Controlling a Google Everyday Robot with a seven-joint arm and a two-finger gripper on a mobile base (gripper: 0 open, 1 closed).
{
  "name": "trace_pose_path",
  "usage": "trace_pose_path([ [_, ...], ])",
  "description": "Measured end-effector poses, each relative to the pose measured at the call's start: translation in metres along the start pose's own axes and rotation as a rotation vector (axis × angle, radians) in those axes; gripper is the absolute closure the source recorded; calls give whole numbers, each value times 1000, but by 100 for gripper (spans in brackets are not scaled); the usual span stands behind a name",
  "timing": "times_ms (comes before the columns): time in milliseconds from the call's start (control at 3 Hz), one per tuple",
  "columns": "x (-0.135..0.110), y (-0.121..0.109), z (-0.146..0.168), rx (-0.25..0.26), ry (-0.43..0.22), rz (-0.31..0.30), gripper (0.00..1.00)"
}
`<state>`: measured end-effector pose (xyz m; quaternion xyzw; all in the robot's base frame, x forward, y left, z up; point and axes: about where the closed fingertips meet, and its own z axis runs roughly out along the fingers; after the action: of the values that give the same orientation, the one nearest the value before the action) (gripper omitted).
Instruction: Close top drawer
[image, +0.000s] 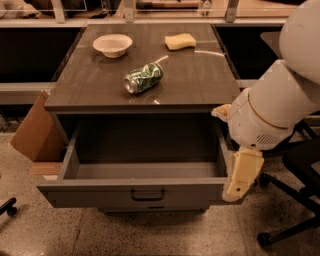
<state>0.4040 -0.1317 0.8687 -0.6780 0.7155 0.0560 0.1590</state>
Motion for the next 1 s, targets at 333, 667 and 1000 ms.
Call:
trace_pose_path([
  [333, 0, 0, 0, 1, 0, 0, 0],
  [667, 1, 7, 21, -23, -19, -41, 0],
  [1000, 5, 17, 49, -49, -74, -92, 0],
])
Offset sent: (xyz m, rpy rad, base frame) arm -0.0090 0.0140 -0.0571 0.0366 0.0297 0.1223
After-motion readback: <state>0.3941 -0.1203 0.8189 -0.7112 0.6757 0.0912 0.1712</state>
